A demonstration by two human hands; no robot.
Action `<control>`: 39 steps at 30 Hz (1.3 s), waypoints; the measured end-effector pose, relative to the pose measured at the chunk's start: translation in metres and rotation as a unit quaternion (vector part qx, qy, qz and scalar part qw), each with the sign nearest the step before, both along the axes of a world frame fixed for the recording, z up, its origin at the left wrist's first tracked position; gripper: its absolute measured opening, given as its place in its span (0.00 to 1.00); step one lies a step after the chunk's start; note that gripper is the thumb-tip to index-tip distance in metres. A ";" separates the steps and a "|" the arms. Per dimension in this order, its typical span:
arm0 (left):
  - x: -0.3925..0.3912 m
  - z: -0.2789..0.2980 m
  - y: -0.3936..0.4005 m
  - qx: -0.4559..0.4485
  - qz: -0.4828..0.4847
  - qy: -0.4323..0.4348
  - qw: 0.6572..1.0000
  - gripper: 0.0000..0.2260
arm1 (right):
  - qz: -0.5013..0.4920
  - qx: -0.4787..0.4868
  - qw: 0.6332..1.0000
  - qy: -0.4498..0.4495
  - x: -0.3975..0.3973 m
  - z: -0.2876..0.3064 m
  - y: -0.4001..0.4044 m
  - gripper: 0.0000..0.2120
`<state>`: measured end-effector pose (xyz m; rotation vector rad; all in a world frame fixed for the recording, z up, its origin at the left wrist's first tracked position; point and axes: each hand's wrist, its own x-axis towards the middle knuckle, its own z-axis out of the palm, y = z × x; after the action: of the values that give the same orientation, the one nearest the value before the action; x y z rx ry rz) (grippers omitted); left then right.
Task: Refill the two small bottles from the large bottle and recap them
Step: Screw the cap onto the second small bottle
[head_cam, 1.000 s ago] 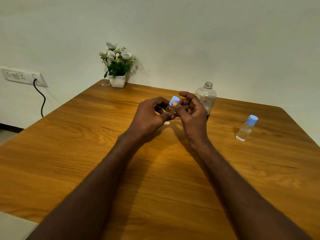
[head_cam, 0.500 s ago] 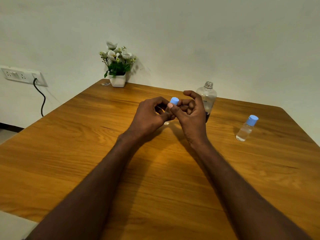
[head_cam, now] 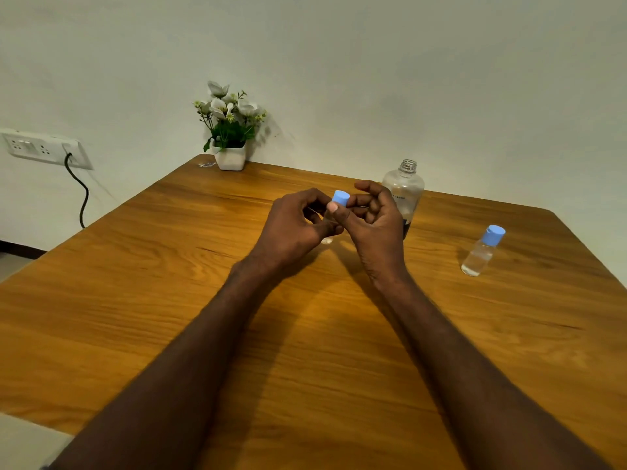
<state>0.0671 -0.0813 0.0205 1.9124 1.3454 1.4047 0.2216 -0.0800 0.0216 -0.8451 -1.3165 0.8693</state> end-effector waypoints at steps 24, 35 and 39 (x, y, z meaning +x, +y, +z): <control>0.001 -0.001 0.000 0.005 -0.002 -0.003 1.000 0.10 | 0.008 -0.013 1.000 -0.005 0.002 -0.001 0.001 0.19; 0.002 -0.001 0.000 -0.002 -0.003 -0.009 1.000 0.11 | 0.012 -0.017 1.000 -0.023 0.003 -0.003 0.003 0.16; 0.002 -0.001 0.000 -0.001 -0.004 -0.011 1.000 0.10 | 0.016 -0.017 1.000 -0.012 0.003 -0.002 0.003 0.19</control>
<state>0.0686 -0.0813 0.0193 1.8945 1.3265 1.4159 0.2246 -0.0769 0.0199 -0.8660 -1.3434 0.9121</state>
